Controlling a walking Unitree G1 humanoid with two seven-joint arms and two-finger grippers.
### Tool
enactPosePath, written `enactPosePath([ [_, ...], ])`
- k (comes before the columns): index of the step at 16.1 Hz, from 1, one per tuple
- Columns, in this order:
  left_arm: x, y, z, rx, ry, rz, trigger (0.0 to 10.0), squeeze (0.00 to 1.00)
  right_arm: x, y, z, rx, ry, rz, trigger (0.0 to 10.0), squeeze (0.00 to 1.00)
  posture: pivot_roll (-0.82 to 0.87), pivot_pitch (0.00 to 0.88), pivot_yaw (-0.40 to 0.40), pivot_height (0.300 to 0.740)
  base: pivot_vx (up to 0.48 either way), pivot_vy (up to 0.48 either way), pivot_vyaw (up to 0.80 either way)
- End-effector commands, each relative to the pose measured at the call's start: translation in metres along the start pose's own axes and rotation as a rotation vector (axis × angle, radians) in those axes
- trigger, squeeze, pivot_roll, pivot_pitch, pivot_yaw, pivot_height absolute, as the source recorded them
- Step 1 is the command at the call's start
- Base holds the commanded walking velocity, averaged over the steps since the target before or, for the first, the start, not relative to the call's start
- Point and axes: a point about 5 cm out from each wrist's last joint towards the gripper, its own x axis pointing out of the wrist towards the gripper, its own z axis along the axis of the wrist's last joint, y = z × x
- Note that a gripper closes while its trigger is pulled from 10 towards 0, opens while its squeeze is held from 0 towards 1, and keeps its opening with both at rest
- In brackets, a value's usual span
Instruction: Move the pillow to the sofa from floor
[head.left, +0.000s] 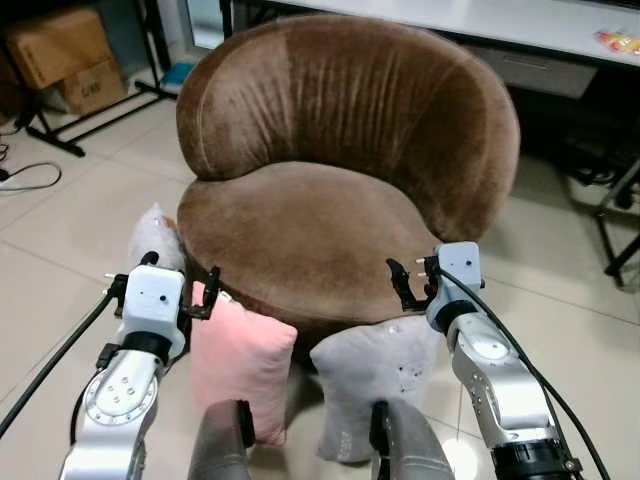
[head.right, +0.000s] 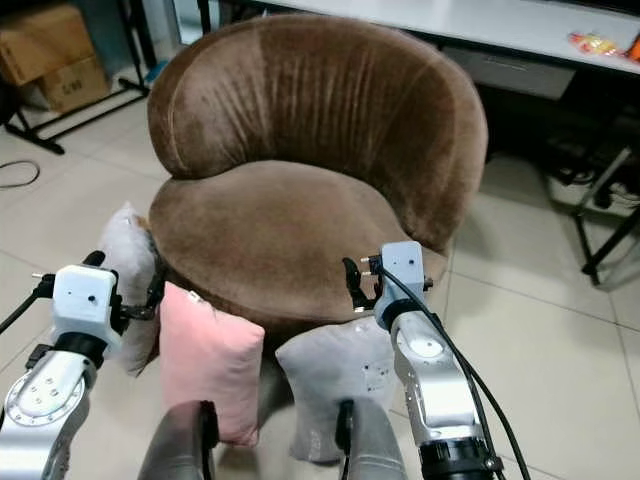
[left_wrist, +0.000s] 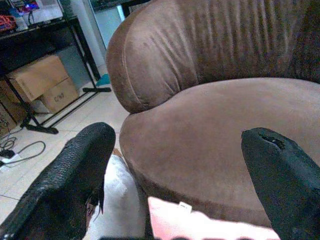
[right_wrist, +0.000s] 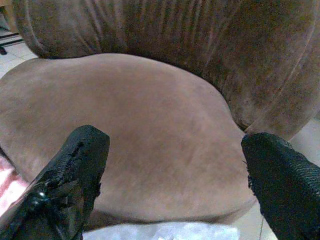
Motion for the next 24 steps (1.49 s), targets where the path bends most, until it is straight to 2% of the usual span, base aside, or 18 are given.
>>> enactPosePath([
  [1,-0.001,-0.002,-0.002,0.005,0.011,-0.018,10.0,0.0,0.0,0.001,-0.002,-0.003,0.012,0.003,10.0,0.0,-0.09,0.0,-0.04,0.541,0.0,0.0,0.0],
  [6,-0.002,-0.003,-0.006,0.008,0.036,-0.072,10.0,0.0,0.003,0.001,-0.007,-0.007,0.046,0.013,10.0,0.0,-0.09,0.0,-0.041,0.486,0.0,0.0,0.0],
  [8,-0.004,-0.006,-0.009,0.012,0.056,-0.117,10.0,0.0,0.007,0.008,-0.016,-0.016,0.114,0.062,10.0,0.0,-0.09,0.0,-0.041,0.471,0.0,0.0,0.0],
  [9,-0.005,-0.008,-0.01,0.02,0.064,-0.176,10.0,0.0,0.014,0.01,-0.022,-0.025,0.144,0.067,10.0,1.0,-0.09,0.0,-0.039,0.471,0.0,0.0,0.0],
  [10,-0.006,-0.008,-0.01,0.02,0.065,-0.207,10.0,0.0,0.019,0.009,-0.023,-0.02,0.145,0.06,10.0,1.0,-0.08,0.0,-0.038,0.471,0.0,0.0,0.0],
  [11,-0.007,-0.009,-0.007,0.02,0.067,-0.29,10.0,0.0,0.032,0.006,-0.026,0.005,0.173,0.023,10.0,1.0,-0.07,0.0,-0.039,0.471,0.0,0.0,0.0],
  [13,-0.01,-0.01,-0.007,0.047,0.077,-0.385,10.0,0.0,0.045,0.006,-0.03,0.039,0.238,0.008,10.0,1.0,-0.06,0.0,-0.033,0.471,0.0,0.0,0.0],
  [14,-0.011,-0.009,-0.005,0.058,0.082,-0.436,10.0,0.0,0.05,0.011,-0.038,0.031,0.291,0.028,10.0,1.0,-0.05,0.0,-0.039,0.471,0.0,0.0,0.0],
  [16,-0.012,-0.007,-0.001,0.06,0.078,-0.468,10.0,0.0,0.054,0.013,-0.043,0.041,0.315,0.01,10.0,1.0,-0.04,0.0,-0.055,0.471,0.0,0.0,0.0],
  [18,-0.022,-0.012,0.008,0.049,0.075,-0.569,10.0,0.0,0.06,0.019,-0.048,0.035,0.348,0.018,10.0,1.0,-0.05,0.0,-0.059,0.471,0.0,0.0,0.0],
  [19,-0.029,-0.016,0.009,0.052,0.08,-0.614,10.0,0.0,0.059,0.02,-0.052,0.018,0.367,0.024,10.0,0.75,-0.04,0.008,-0.07,0.471,0.0,0.0,0.0],
  [20,-0.035,-0.019,0.013,0.048,0.08,-0.642,10.0,0.0,0.059,0.026,-0.055,0.012,0.367,0.053,10.0,0.0,-0.03,0.052,-0.082,0.471,0.0,0.0,0.0],
  [21,-0.04,-0.02,0.016,0.041,0.088,-0.654,10.0,0.0,0.059,0.034,-0.056,0.018,0.368,0.065,10.0,0.0,-0.03,0.074,-0.085,0.471,0.0,0.0,0.0],
  [23,-0.061,-0.021,0.02,0.038,0.111,-0.664,10.0,0.0,0.059,0.039,-0.058,0.05,0.36,0.028,10.0,0.0,-0.02,0.124,-0.094,0.471,0.0,0.0,0.0],
  [24,-0.07,-0.021,0.022,0.036,0.123,-0.664,10.0,0.0,0.06,0.041,-0.055,0.112,0.347,0.005,10.0,0.0,-0.02,0.144,-0.098,0.471,0.0,0.0,0.0],
])
